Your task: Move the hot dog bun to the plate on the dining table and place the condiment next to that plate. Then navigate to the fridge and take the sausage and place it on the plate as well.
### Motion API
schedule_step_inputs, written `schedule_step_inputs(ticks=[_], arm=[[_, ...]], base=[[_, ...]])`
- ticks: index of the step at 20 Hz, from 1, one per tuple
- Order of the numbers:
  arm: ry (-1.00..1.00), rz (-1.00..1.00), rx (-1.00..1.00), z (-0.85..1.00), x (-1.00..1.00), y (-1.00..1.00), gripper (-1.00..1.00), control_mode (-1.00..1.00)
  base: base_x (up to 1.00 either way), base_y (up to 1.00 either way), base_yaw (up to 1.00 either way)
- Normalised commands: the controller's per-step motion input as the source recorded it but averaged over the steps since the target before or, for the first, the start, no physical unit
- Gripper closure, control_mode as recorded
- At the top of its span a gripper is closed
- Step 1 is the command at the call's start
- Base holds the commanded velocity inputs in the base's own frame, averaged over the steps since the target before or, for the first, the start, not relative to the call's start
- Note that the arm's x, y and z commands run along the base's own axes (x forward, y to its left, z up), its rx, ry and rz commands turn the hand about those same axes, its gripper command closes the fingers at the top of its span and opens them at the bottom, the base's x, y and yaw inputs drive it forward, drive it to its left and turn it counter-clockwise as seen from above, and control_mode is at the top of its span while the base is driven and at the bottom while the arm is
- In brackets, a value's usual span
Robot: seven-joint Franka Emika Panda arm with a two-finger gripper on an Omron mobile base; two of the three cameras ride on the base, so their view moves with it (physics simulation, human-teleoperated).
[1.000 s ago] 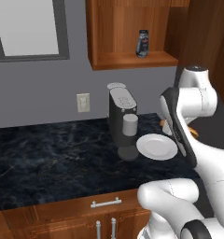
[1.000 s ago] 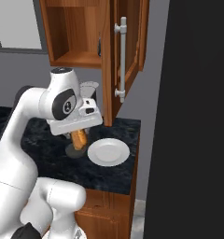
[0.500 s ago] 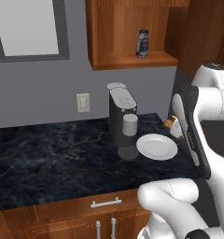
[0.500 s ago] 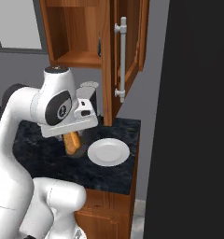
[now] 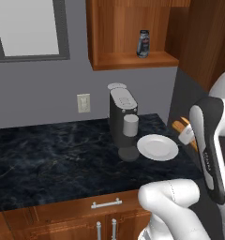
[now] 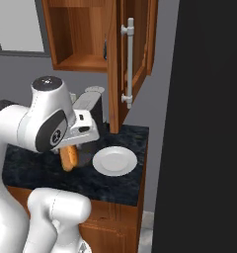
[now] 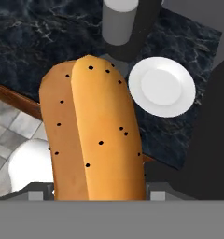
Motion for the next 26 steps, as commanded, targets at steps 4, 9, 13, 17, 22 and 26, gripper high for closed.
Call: schedule_step_inputs(ticks=[4,9,13,17,22,26], arm=[[-0.03,0.0,0.0,0.0,-0.1,0.0,1.0,-1.0],[-0.12,-0.1,0.0,0.3,-0.51,0.0,1.0,-1.0],[-0.1,-0.12,0.0,0.42,-0.56,0.08,1.0,-1.0],[0.0,-0.14,0.0,0.3,-0.24,0.28,1.0,-1.0],[0.0,-0.1,0.0,0.2,-0.08,0.19,1.0,1.0],[0.0,0.0,0.0,0.0,0.0,0.0,1.0,1.0]], base=[[0.0,0.0,0.0],[0.0,0.0,0.0],[0.0,0.0,0.0],[0.0,0.0,0.0],[-0.08,0.13,-0.07],[-0.57,0.2,-0.07]])
